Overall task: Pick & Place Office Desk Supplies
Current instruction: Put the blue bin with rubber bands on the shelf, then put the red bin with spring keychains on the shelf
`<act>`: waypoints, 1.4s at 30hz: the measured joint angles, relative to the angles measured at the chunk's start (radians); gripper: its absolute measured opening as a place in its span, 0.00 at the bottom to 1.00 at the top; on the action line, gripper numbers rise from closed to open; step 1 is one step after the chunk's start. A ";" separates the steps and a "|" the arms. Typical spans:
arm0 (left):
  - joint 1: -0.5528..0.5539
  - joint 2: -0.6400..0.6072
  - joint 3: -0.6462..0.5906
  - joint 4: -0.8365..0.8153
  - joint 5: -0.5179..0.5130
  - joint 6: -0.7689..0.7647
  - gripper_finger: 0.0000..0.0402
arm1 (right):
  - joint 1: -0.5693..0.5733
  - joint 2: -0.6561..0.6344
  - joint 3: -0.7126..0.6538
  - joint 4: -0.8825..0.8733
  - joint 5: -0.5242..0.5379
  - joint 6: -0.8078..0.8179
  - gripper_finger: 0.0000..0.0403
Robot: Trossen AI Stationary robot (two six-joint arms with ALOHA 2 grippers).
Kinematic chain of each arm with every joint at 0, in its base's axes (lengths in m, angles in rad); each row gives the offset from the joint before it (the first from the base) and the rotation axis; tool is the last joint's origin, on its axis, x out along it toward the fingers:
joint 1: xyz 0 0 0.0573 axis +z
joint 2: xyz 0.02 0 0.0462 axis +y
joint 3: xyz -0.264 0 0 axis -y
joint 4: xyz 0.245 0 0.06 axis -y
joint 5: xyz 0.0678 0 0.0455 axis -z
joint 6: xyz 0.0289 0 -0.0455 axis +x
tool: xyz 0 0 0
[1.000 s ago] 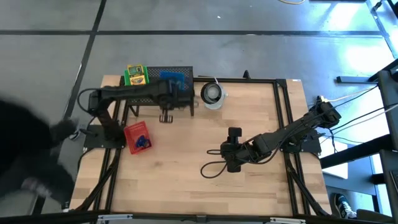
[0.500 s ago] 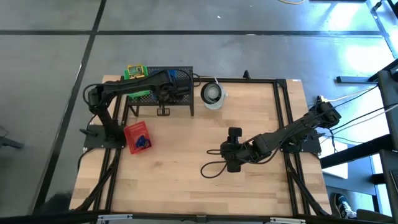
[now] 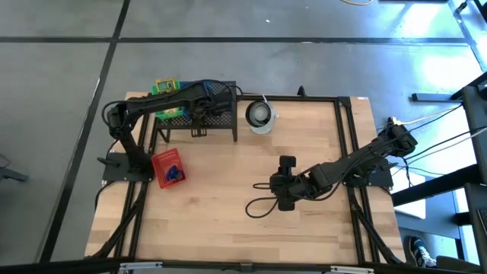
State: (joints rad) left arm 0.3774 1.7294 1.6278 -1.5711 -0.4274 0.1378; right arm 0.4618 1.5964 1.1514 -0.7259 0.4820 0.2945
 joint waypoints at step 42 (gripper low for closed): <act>-0.151 -0.169 0.000 -0.001 -0.077 -0.154 0.28 | 0.000 0.000 0.000 0.000 0.000 -0.014 0.50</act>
State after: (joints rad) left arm 0.2269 1.5602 1.6276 -1.5716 -0.5049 -0.0158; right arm 0.4618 1.5963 1.1515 -0.7257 0.4822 0.2804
